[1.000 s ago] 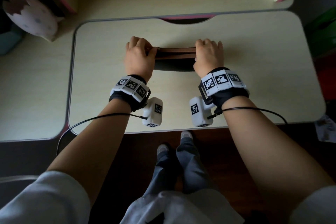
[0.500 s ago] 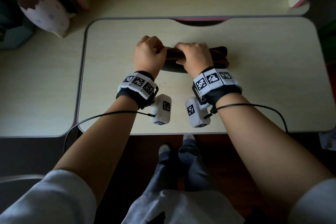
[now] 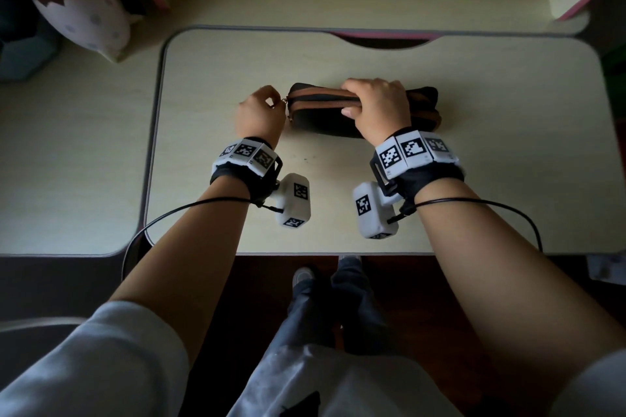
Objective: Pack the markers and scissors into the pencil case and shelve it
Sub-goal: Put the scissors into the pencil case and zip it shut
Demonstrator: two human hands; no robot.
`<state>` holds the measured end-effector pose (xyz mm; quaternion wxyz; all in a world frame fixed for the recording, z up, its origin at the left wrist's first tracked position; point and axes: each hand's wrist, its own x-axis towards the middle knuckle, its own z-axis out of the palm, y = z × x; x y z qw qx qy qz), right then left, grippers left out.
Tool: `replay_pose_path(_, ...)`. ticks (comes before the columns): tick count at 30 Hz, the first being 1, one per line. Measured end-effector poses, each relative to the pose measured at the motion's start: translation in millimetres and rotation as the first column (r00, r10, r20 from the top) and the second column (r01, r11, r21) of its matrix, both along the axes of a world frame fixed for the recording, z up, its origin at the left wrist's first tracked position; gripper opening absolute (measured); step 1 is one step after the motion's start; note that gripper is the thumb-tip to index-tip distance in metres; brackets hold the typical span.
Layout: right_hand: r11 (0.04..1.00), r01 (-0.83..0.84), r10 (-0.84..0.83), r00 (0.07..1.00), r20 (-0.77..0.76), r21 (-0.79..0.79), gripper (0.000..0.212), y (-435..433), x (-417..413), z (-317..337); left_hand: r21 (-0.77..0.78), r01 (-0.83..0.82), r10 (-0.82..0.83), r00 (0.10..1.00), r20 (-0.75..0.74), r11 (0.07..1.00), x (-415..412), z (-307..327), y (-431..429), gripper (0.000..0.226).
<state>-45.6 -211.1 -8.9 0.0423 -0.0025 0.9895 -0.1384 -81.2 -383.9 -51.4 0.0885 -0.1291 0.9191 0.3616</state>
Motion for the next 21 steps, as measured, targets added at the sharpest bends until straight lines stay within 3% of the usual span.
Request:
replay_pose_path(10, 1.0, 0.011, -0.011, 1.0, -0.012, 0.006, 0.025, -1.6, -0.2, -4.0, 0.022, 0.02, -0.022, 0.997, 0.079, 1.0, -2.2, -4.2, 1.7, 0.019)
replay_pose_path(16, 0.992, 0.015, -0.017, 1.0, -0.017, -0.123, 0.03, 4.2, 6.2, 1.8, -0.151, 0.102, -0.104, 0.995, -0.007, 0.983, 1.3, 4.1, -3.4, 0.021)
replay_pose_path(19, 0.971, 0.02, -0.032, 0.998, -0.045, -0.238, 0.035, 8.5, 13.7, 9.3, -0.163, 0.157, -0.169, 0.984, -0.063, 0.974, 4.9, 5.7, -3.7, 0.023)
replay_pose_path(21, 0.975, 0.029, -0.045, 0.996, -0.071, -0.219, 0.037, 14.0, 19.4, 11.3, -0.153, 0.204, -0.22, 0.97, -0.102, 0.967, 7.8, 9.7, -3.3, 0.031)
